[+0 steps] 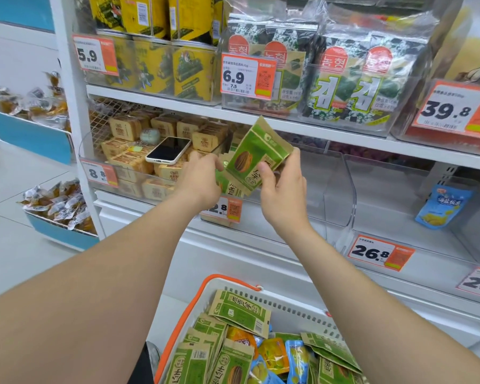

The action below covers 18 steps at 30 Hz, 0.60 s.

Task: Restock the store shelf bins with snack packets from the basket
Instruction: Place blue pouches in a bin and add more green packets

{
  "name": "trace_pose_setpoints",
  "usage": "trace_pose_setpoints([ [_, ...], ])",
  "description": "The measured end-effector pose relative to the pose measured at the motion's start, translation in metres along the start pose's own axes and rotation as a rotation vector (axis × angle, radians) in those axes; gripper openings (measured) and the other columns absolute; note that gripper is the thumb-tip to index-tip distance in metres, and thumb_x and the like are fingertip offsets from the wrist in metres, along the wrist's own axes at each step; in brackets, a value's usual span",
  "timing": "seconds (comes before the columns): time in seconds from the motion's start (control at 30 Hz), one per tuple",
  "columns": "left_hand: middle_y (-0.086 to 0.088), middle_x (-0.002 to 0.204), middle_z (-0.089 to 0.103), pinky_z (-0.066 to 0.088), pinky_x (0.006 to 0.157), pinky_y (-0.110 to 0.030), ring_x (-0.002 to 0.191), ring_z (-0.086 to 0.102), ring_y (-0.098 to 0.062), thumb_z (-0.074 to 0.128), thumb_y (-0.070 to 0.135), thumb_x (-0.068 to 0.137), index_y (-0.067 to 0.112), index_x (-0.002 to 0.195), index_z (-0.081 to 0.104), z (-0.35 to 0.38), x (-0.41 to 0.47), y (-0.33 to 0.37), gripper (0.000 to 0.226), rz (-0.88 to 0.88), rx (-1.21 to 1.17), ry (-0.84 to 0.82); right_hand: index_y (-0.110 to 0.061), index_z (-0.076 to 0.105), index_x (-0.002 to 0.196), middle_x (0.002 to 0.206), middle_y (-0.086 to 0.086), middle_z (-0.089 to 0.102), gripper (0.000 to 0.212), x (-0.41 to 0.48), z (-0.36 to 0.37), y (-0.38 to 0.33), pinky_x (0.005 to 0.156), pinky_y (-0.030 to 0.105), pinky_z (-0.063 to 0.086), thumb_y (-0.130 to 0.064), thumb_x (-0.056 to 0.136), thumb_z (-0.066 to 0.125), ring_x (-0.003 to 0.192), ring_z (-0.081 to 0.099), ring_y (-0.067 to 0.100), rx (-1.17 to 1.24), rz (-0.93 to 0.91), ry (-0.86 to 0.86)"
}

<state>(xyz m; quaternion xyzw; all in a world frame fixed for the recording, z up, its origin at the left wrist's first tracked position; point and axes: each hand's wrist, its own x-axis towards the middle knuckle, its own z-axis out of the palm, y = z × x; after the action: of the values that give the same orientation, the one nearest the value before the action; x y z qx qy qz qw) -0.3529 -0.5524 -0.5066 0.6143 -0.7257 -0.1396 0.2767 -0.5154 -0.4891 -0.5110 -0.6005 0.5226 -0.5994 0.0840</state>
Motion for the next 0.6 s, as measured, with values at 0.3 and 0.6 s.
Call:
trace_pose_setpoints([
  [0.3, -0.015, 0.140, 0.038, 0.042, 0.108, -0.047, 0.130, 0.038, -0.036, 0.074, -0.004, 0.079, 0.013, 0.135, 0.041, -0.001, 0.008, -0.002, 0.068, -0.010, -0.007, 0.107, -0.018, 0.060, 0.112, 0.104, -0.002, 0.067, 0.020, 0.028, 0.037, 0.032, 0.082, 0.034, 0.042, -0.024, 0.095, 0.070, 0.102, 0.059, 0.024, -0.214, 0.048, -0.246],
  [0.6, 0.000, 0.157, 0.031, 0.037, 0.109, -0.053, 0.139, 0.030, -0.032, 0.062, -0.006, 0.077, 0.028, 0.153, 0.035, 0.004, 0.011, -0.001, 0.087, 0.287, 0.173, 0.146, -0.017, 0.074, 0.075, 0.079, 0.007, 0.073, 0.026, 0.035, 0.056, 0.028, 0.058, 0.040, 0.063, -0.041, 0.067, 0.080, 0.082, 0.070, 0.026, -0.277, 0.407, -0.400],
])
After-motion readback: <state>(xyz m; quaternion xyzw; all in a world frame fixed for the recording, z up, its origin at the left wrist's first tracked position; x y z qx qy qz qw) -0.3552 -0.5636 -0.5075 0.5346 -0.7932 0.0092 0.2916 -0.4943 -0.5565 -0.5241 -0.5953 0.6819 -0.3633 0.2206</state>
